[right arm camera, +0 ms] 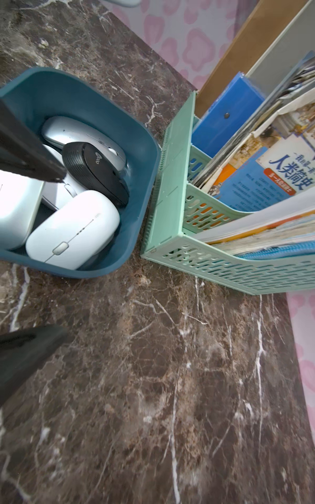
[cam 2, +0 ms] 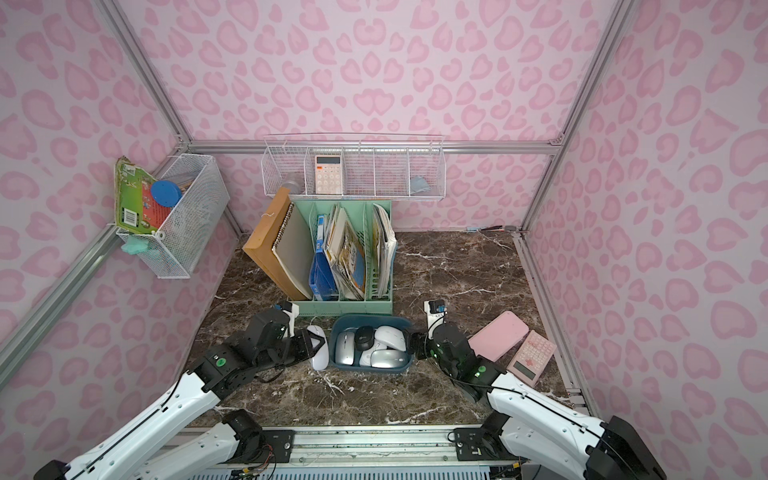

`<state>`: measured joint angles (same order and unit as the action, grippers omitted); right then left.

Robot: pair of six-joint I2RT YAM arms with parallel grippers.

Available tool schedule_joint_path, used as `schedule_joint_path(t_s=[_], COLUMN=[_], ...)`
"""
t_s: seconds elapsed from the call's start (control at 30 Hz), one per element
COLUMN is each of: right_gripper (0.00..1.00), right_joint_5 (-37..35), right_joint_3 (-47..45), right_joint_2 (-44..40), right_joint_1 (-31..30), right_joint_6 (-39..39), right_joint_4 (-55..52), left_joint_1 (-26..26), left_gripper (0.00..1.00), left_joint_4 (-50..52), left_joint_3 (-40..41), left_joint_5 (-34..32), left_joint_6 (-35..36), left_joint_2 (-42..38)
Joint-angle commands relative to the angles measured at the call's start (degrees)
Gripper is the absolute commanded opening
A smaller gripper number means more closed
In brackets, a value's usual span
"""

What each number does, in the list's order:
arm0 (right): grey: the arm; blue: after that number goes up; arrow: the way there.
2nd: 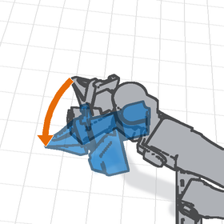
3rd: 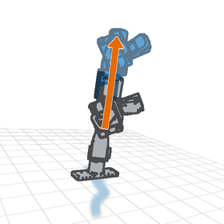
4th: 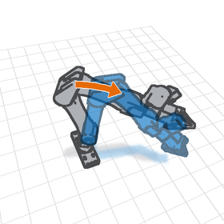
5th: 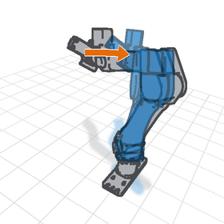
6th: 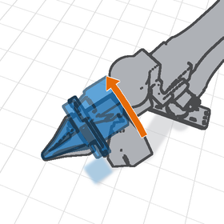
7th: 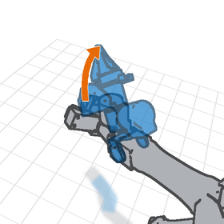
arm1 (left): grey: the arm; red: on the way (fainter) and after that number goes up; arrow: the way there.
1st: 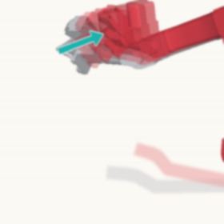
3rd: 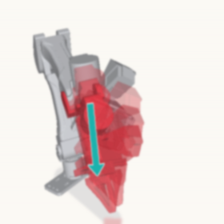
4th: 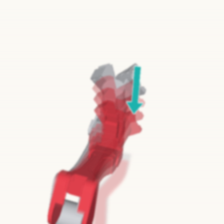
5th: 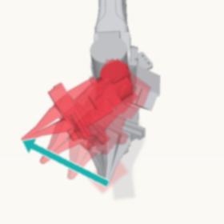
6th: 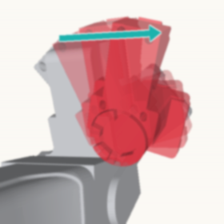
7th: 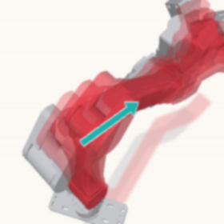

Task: Take out the mouse from the storage box
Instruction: Place the mouse at the center of the board.

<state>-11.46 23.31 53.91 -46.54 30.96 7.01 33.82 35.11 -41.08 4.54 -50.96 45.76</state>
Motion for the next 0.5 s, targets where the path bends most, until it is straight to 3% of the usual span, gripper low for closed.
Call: schedule_joint_path(t_s=[0.0,0.2,0.3,0.47], right_gripper=[0.86,0.86,0.86,0.86], right_joint_5=[-4.4,-7.3,-8.1,-10.4], right_joint_3=[3.0,6.8,8.4,11.8], right_joint_2=[2.7,7.8,9.9,12.6], right_joint_1=[-2.7,-7.8,-9.7,-12.4], right_joint_6=[2.1,4.2,5.1,5.6], right_joint_4=[-3.8,-6.2,-7.6,-12.1], left_joint_1=[-2.7,-12.9,-17.6,-21.0], left_gripper=[0.25,0.27,0.26,0.24], left_joint_4=[2.3,-0.4,-5.7,-10.3], left_joint_3=[2.1,5.9,8.7,10.4], left_joint_5=[-0.5,6.4,13.3,18.4], left_joint_6=[1.9,3.1,3.1,3.6], left_joint_2=[-3.1,-4.3,-0.9,5.9])
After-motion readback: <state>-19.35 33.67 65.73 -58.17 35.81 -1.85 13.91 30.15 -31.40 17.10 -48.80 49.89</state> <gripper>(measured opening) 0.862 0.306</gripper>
